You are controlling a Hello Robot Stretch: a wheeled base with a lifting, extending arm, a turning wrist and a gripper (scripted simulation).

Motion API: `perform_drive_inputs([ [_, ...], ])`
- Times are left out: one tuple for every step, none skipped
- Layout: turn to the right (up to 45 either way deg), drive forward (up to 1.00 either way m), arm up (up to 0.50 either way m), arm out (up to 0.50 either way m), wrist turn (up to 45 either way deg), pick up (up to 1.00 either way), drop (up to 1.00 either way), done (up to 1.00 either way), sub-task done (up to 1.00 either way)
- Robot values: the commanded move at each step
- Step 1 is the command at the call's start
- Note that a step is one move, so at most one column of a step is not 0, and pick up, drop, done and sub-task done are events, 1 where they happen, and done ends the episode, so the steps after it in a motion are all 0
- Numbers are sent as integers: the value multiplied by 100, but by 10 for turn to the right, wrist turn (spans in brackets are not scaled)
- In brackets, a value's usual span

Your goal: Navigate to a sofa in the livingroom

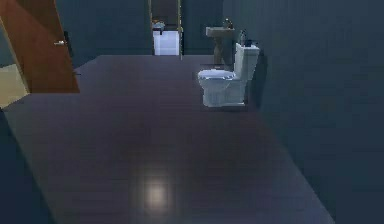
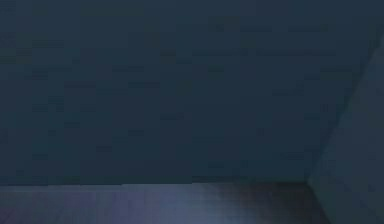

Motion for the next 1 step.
perform_drive_inputs([
  [-120,0,0,0,0,0,0,0,0],
])
